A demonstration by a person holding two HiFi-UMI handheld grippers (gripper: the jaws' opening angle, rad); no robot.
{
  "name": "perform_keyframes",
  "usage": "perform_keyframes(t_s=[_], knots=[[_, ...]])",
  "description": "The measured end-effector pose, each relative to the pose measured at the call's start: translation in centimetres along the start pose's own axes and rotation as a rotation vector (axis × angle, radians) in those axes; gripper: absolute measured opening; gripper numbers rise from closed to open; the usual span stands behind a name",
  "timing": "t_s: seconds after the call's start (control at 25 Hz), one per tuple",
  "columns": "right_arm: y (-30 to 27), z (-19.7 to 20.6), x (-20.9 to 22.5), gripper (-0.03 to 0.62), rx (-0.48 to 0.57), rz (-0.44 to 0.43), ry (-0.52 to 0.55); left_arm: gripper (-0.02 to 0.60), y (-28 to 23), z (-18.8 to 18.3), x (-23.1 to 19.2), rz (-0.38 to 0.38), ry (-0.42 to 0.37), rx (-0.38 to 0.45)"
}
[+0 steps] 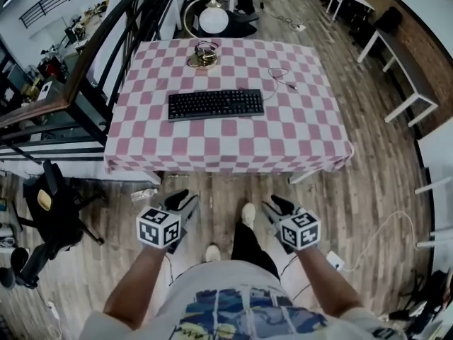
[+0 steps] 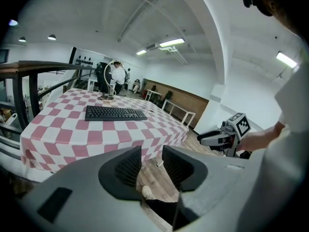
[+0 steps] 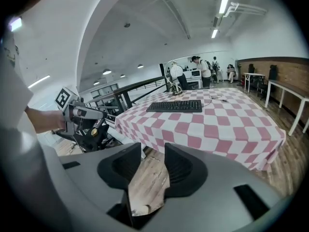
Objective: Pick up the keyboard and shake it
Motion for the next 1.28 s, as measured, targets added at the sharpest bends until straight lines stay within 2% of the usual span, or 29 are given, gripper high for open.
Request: perform_keyframes(t_s=[0.36, 0.52, 0.68, 0.84, 1.0, 1.12, 1.28], knots=[[-9.3, -9.3, 13.6, 0.167, -0.039, -0.113, 0.041, 0.142, -9.9, -8.2, -5.8, -0.151, 0.055, -0.005], [-13.4, -12.0, 19.4, 0.179, -0.076, -0.157, 0.033, 0.158, -14.1, -10.1, -8.5, -0.205, 0.115, 0.002], [-18.2, -14.3, 23.6, 0.186, -0.117, -0.164, 0.05, 0.17, -16.6, -11.3, -12.5, -0.248, 0.188, 0.001], [-22.3, -16.3, 26.3, 0.192, -0.155, -0.144, 0.044, 0.18, -17.8, -12.6, -17.7, -0.289, 0.21, -0.03], [-26.9, -18.1, 28.5, 0.204, -0.182, -0.105, 0.001, 0.203, -19.1, -14.4, -24.0, -0.273, 0.239, -0.054], [-29.8, -18.1, 30.2, 0.224, -0.218, -0.082, -0.085, 0.227, -20.5, -14.8, -28.5, -0.244, 0.268, -0.11], [-33.3, -19.2, 31.7, 0.249, -0.269, -0.061, -0.131, 0.253, -22.4, -15.4, -33.9, -0.243, 0.291, -0.18]])
Point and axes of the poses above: the fingertips, and each gripper's own axes: y backward along the fingers, x to its right, z out of its underside, the point moved 5 cm from there along y, backward along the fingers, and after that the axes turned 1 degree about y, right-handed, at the moved point
